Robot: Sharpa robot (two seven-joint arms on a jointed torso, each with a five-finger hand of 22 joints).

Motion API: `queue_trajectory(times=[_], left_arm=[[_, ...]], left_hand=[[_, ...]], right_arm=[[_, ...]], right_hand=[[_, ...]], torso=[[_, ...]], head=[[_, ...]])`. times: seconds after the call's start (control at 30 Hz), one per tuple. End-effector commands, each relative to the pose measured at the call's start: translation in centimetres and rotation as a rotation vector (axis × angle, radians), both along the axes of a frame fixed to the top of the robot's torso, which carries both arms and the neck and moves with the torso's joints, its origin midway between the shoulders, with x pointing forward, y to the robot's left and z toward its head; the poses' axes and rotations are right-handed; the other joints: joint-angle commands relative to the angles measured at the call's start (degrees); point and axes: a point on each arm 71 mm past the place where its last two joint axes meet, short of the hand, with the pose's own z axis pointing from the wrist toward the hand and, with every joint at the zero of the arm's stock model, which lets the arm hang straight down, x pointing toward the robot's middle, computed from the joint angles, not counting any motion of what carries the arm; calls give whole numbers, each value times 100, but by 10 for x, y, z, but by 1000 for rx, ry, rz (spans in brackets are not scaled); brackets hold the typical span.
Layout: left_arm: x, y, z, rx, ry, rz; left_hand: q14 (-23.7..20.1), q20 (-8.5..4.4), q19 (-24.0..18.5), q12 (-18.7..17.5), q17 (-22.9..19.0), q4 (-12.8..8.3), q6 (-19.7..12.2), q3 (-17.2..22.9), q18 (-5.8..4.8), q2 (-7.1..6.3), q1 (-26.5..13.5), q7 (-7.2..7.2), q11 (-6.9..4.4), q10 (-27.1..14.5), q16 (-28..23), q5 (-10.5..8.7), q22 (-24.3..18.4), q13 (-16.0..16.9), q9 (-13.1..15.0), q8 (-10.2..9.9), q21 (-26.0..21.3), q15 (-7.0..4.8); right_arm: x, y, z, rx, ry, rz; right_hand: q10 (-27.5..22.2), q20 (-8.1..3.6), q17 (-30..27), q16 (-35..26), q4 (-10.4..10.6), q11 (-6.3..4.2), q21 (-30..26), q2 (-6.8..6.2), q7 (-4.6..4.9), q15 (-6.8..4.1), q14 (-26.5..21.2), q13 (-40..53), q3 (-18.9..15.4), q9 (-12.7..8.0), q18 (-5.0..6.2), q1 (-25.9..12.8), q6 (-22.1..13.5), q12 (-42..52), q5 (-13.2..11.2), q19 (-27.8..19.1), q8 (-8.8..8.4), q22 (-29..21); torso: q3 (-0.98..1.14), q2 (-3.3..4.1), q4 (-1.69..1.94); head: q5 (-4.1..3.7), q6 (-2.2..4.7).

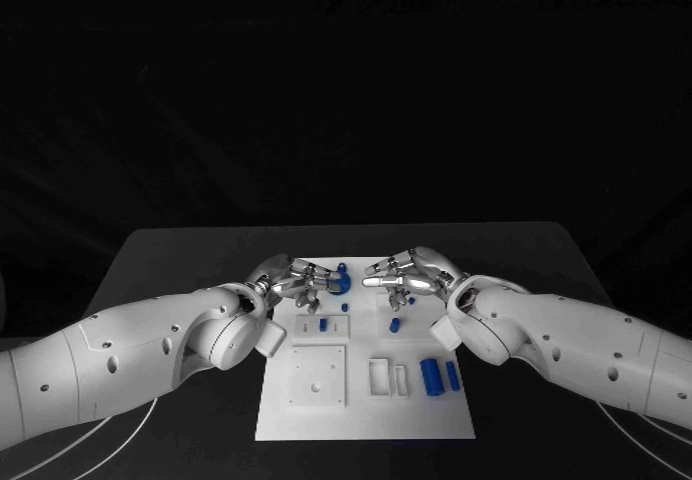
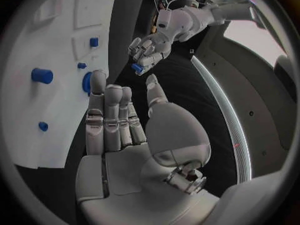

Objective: Assemble the parts on the task board

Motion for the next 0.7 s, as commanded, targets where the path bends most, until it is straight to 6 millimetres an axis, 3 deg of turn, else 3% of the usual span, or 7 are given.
queue_trajectory(times=[0.03,0.27,0.37,0.53,0.7], left_arm=[[-1,-1,-1,-22,27,-1],[-1,-1,-1,-25,33,-1],[-1,-2,-1,-26,34,-3],[-1,-3,-1,-28,35,-7],[-2,-5,-1,-30,36,-12]], left_hand=[[36,-8,12,-38,1,-5,47,33,-35,44,-33,-8,1,46,-5,23,106,-2,1752,24,10,-3],[36,-8,12,-38,1,-5,47,33,-35,44,-33,-8,1,46,-5,23,106,-2,1752,24,10,-3],[36,-8,12,-38,1,-5,47,33,-35,44,-33,-8,1,46,-5,23,106,-2,1752,24,10,-3],[44,-7,16,-40,9,-4,44,33,-32,45,-38,-8,0,50,-4,25,106,-4,1765,24,8,-3],[44,-7,16,-40,9,-4,44,33,-32,45,-38,-8,0,50,-4,25,106,-4,1765,24,8,-3]], right_arm=[[-3,6,8,-95,-179,64],[-6,15,12,-165,-277,86],[-7,19,13,-183,-296,94],[-9,26,14,-212,-318,92],[-9,28,15,-235,-327,70]], right_hand=[[60,-1,13,25,-95,-10,23,5,-13,-23,21,-11,39,-13,78,123,97,-13,78,51,-13,22],[183,-48,50,16,-538,-62,52,113,-25,-71,109,19,454,-41,65,318,210,-98,237,92,-20,126],[244,-79,64,23,-561,-97,93,94,-49,-105,183,45,674,-47,63,346,298,-122,598,131,-22,161],[356,-139,158,78,-567,-149,226,-60,-102,-157,328,173,1196,-47,45,158,448,-181,1212,184,-19,183],[451,-149,281,80,-543,-159,392,-246,-97,-168,412,371,1657,-49,48,-29,443,-290,1297,152,-25,173]], torso=[[1,2,-1],[0,0,3],[0,0,6],[-2,1,3],[-5,1,6]], head=[[1,-5],[-12,-13],[-15,-17],[-15,-18],[-14,-23]])
